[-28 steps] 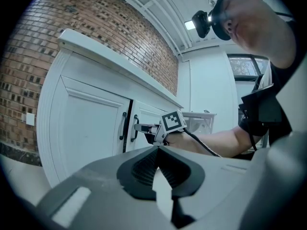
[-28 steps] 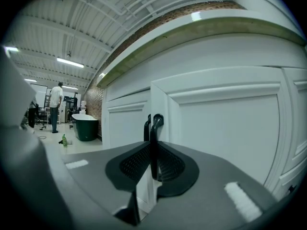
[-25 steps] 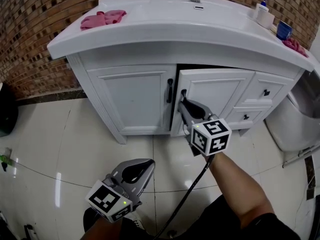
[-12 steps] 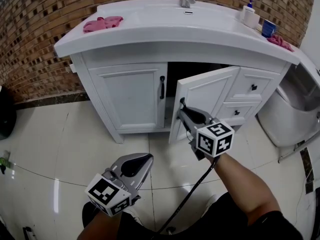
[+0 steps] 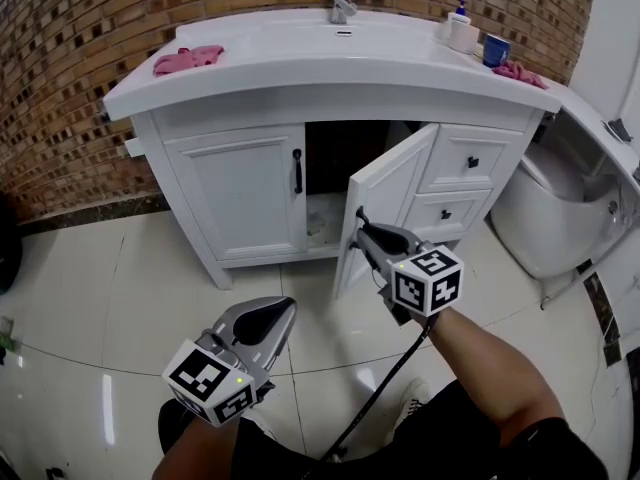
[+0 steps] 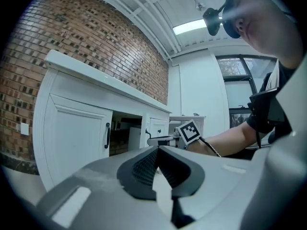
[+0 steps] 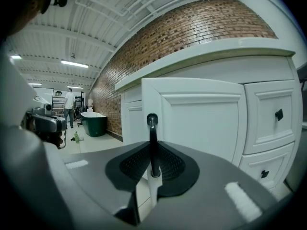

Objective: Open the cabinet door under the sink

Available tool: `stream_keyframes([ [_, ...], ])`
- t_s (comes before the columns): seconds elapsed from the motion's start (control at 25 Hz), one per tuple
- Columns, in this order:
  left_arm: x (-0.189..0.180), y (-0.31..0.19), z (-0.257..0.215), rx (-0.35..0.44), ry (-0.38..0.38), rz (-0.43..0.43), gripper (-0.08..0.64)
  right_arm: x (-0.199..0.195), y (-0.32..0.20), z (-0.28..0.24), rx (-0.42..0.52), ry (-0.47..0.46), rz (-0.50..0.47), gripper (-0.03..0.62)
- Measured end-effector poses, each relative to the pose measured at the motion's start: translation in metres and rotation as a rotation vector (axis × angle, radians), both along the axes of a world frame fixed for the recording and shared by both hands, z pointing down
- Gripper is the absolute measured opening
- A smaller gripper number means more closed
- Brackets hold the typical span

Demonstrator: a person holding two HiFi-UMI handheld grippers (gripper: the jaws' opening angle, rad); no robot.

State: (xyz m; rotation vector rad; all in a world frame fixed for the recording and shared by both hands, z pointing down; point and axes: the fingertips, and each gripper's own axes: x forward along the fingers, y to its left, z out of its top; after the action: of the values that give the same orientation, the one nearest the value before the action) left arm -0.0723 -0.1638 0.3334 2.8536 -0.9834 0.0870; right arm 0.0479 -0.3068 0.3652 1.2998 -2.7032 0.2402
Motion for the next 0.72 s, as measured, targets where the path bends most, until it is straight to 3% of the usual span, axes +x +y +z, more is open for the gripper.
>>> stream_keyframes([
  [0.72,0.055,0.03,-0.014,0.019,0.017,0.07,0.006,0.098,0.056,0.001,0.017,0.032,0.112,0.043],
])
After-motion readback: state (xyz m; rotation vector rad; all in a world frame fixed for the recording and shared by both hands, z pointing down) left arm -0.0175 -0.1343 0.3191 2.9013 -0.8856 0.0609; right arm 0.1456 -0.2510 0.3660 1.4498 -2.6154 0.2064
